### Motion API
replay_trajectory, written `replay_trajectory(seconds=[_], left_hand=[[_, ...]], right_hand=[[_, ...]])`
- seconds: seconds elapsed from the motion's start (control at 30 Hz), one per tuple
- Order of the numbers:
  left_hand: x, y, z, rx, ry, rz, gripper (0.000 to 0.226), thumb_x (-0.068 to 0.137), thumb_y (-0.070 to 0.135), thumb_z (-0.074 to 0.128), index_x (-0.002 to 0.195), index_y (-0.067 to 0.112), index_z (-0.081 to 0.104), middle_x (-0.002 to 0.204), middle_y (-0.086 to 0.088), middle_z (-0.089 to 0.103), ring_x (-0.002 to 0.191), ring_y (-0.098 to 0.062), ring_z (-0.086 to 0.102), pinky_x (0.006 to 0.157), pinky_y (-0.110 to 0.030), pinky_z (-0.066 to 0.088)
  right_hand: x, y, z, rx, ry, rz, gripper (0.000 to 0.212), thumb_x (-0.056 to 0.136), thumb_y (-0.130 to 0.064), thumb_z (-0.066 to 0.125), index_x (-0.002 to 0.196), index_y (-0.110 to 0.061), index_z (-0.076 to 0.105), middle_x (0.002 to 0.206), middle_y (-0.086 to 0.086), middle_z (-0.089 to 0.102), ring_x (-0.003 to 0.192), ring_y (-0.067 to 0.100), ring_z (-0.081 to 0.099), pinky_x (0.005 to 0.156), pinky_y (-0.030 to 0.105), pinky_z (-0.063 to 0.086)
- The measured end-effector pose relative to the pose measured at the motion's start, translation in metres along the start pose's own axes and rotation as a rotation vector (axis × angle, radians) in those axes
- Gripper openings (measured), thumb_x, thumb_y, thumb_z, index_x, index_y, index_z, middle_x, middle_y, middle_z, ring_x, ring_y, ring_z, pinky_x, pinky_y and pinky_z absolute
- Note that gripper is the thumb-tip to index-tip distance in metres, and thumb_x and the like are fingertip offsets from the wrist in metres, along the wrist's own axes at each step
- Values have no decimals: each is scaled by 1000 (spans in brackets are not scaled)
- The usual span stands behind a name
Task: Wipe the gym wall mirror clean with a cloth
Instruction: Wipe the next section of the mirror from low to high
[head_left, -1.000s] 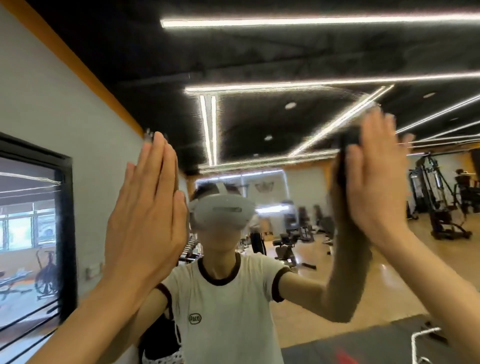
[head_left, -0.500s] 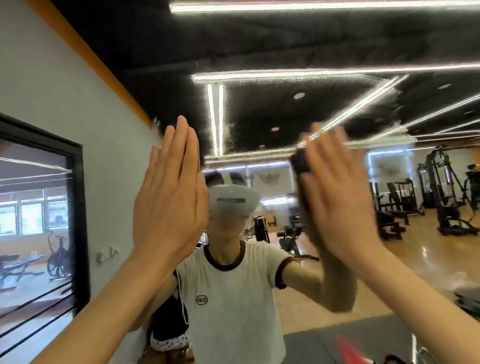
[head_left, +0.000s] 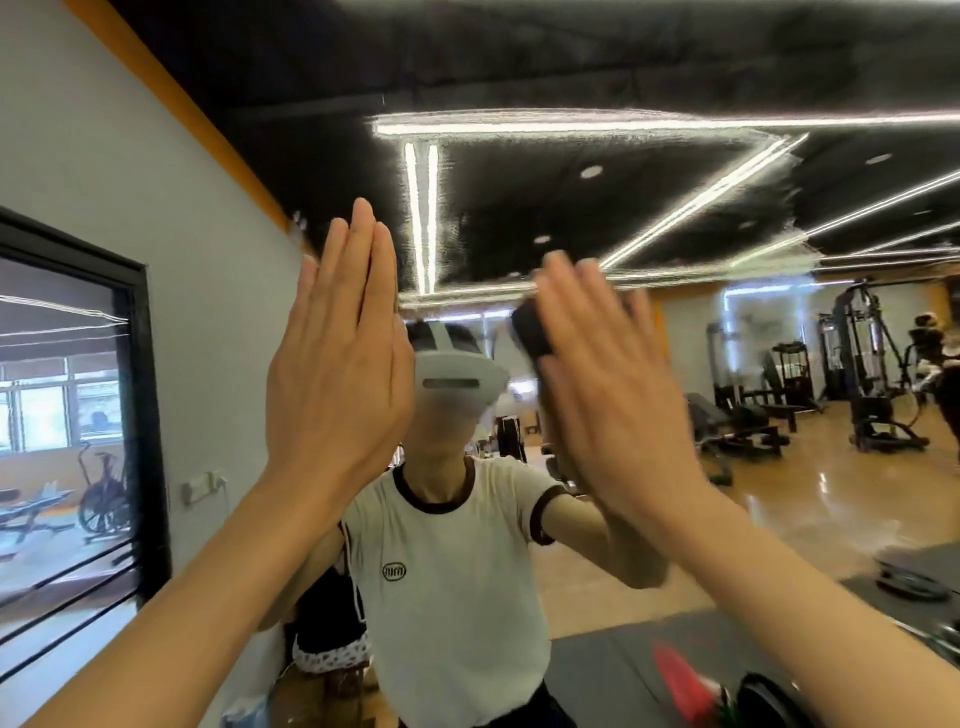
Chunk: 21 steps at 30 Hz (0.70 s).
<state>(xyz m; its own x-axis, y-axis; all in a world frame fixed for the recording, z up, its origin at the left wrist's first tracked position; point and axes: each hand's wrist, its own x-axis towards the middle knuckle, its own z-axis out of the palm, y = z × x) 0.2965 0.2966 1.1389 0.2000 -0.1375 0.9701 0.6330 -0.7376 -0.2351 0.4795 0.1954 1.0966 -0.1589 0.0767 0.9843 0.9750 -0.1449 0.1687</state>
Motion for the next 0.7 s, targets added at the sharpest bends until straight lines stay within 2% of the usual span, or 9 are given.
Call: replay_trajectory(seconds=[0.1,0.17,0.23,0.33,0.4,0.47,0.53,0.6,0.7], left_hand=[[1,0,0,5,12,-6,60,105,22,26,161,6,11,170,-11,7,157,-23,3,125,-27,-8],[1,1,0,6,8,-4,60,105,21,26,161,6,12,170,-11,7,157,-23,3,125,-26,-8],[1,1,1,12,0,-5,60,105,22,25,161,5,12,170,-11,6,157,-23,2,125,-27,-8],[0,1,-1,31,-1,9,59,106,23,24,161,3,12,169,-12,6,157,-24,2,125,-27,-9],[1,1,-3,25,-5,19,59,106,22,24,160,2,13,169,-13,7,157,-25,4,125,-26,-9],[1,1,-3,5,-16,16,59,105,22,23,160,2,13,169,-13,8,157,-24,4,124,-24,-9],[1,0,-1,-11,-22,3,60,105,24,22,160,4,12,169,-11,8,156,-21,3,124,-23,-9],[1,-2,1,-6,-12,-6,60,105,25,22,160,5,13,169,-11,10,156,-20,4,125,-25,-6],[2,10,4,-18,11,-26,58,107,28,21,159,2,18,168,-14,15,156,-26,9,128,-37,2]], right_hand=[[-21,47,-20,1,74,351,54,109,-24,28,159,-8,20,167,8,16,155,20,7,127,45,2],[-20,35,-14,-5,151,497,54,108,-23,25,159,-7,17,168,9,13,155,21,5,126,47,2],[-10,-6,0,-22,178,455,56,106,-20,31,158,-6,17,167,12,16,155,25,8,127,48,5],[-10,-70,26,1,61,102,64,96,-8,45,156,-7,21,164,14,24,153,28,15,126,47,10],[-14,-73,26,-13,-18,-101,61,101,-15,41,157,-7,17,165,12,21,154,26,14,127,43,5],[-17,-39,15,-30,-46,-184,60,103,-21,39,157,-8,17,165,11,19,154,24,12,127,43,6],[-21,9,-1,-5,-49,-120,59,103,-18,40,157,-8,18,165,11,18,155,23,10,126,41,4],[-28,64,-20,1,-24,47,57,105,-21,35,158,-9,18,166,9,15,155,20,7,127,38,2],[-42,125,-38,-5,50,322,56,108,-29,24,160,-10,13,168,6,10,156,16,2,127,41,1]])
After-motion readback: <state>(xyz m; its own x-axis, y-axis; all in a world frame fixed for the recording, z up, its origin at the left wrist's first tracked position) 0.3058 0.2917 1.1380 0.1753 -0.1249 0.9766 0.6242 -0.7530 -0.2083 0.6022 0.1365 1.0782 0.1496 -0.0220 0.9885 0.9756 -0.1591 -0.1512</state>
